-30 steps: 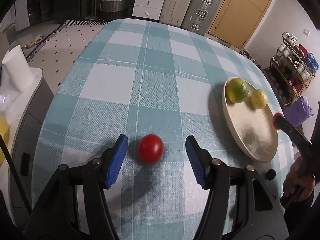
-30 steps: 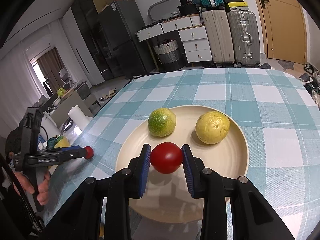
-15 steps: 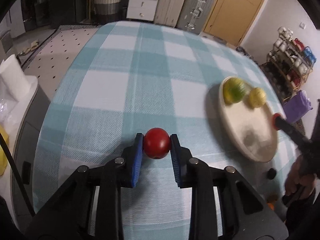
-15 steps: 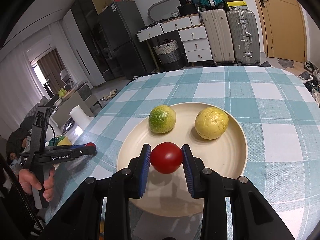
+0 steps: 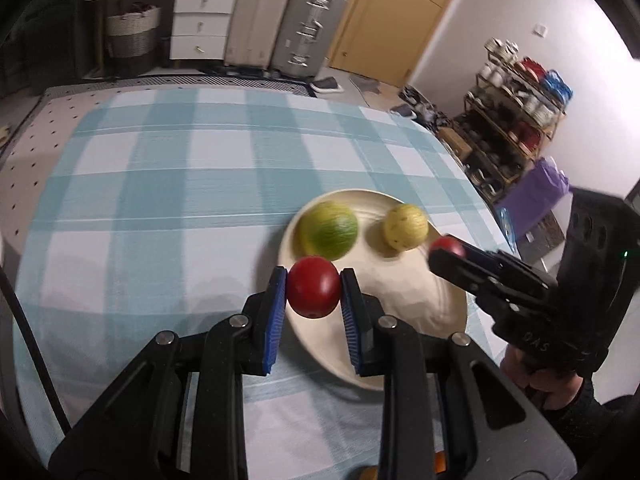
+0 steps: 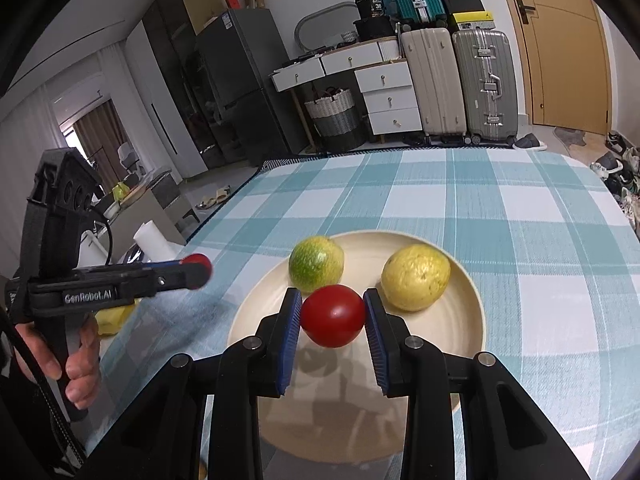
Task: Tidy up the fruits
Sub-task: 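Carry both red tomatoes over the plate with both grippers, then open both grippers to drop the tomatoes onto the plate and withdraw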
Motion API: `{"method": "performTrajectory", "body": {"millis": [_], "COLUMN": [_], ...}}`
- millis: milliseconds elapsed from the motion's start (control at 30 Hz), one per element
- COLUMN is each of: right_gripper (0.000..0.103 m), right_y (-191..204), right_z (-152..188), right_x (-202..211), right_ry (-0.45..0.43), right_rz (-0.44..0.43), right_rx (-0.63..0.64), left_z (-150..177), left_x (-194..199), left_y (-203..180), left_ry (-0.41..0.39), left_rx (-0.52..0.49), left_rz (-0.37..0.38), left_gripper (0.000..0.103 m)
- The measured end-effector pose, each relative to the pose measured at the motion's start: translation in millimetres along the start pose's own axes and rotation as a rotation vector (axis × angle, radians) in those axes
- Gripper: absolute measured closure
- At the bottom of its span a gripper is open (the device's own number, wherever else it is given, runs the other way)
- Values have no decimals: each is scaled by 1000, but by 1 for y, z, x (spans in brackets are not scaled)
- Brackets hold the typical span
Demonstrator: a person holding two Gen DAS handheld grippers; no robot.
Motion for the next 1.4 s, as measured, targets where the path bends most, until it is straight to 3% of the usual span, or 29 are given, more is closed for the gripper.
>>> {"method": "performTrajectory", "body": {"millis": [467, 533, 633, 700, 767, 900, 1400], "right_gripper": [70, 57, 51, 48, 48, 34, 27], "right_y": [-8, -9, -11, -12, -12, -10, -7], "right_z": [-5, -7, -10, -11, -12, -10, 9], "right_x": [-32, -32, -27, -22, -14, 10, 94], "right_ry": [55, 50, 30, 22, 4, -32, -111], "right_rz": [10, 19, 25, 33, 38, 64, 115], "right_rx": [-18, -21, -31, -34, -34, -17, -49], "left_z": [5, 4, 0, -1, 1, 1, 33], "left_x": [-45, -46, -43, -41, -36, -22, 46], "left_y": [-30, -31, -31, -30, -30, -31, -43], "left_ry": [93, 89, 78, 84, 91, 67, -17], "left_rx": [-44, -42, -37, -35, -32, -30, -48], "left_rz": [53, 62, 59, 51, 49, 50, -21], "left_gripper": [79, 80, 77, 63, 57, 57, 55]}}
Point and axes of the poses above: each gripper's, at about its wrist camera, not at the fingertips, and x roughly against the way its jaws point, y to its left, z to its underside, the point moved 8 cm from there along -x, roughly the way its jaws point, and after that the axes turned 4 degrees about -z, right-handed, at the moved point
